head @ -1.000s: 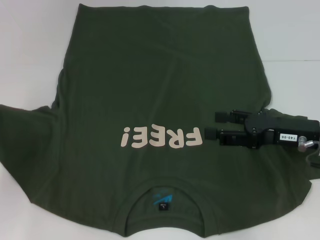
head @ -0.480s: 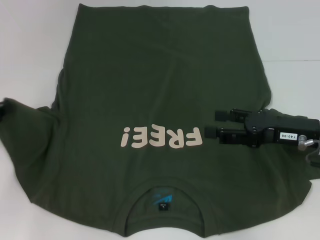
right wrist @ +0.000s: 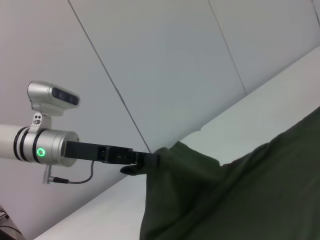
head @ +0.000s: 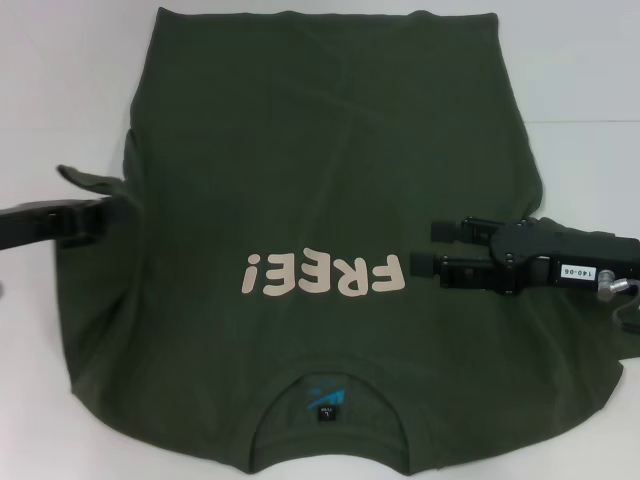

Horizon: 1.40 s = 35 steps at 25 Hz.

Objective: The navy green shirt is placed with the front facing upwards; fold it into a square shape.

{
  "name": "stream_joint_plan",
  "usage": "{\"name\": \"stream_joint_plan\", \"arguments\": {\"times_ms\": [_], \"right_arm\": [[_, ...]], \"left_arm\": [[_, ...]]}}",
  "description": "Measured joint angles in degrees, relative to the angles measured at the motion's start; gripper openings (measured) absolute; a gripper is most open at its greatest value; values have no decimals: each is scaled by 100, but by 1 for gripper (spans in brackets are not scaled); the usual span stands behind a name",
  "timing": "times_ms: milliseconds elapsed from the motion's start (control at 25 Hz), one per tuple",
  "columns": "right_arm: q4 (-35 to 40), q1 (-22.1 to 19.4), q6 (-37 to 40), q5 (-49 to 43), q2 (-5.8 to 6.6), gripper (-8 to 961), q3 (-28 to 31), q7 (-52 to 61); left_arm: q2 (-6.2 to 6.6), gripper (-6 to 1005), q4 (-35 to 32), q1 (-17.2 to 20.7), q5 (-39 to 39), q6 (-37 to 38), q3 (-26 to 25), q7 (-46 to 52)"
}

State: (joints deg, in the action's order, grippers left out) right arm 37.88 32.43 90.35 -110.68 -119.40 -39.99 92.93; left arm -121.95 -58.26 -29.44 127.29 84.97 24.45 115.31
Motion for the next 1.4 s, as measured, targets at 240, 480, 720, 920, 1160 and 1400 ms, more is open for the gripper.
{"name": "stream_joint_plan", "arguments": {"times_ms": [240,480,720,920,1160,1400], "right_arm": [[0,0,0,-4,20,884,-30,-22],[23,-20,82,-7,34,885,-18,-19],[52,-49,89,16,62,885,-9,27],[63,-53,62,27,227,885,58,439],[77,-114,-10,-144,623,885,64,1456],[145,-246,-78,-337,1031,885,100,2476]], "left_arm": [[-180,67,770,-313,-14,-490,278,41],[-216,178,1290,-371,-315,-840,497,-10],[-199,426,1287,-228,-658,-712,501,-194],[-200,637,1338,-1,-1538,-129,461,-962],[-215,813,1633,121,-2176,561,500,-1954],[-230,873,1767,87,-2124,808,1136,-2846]]}}
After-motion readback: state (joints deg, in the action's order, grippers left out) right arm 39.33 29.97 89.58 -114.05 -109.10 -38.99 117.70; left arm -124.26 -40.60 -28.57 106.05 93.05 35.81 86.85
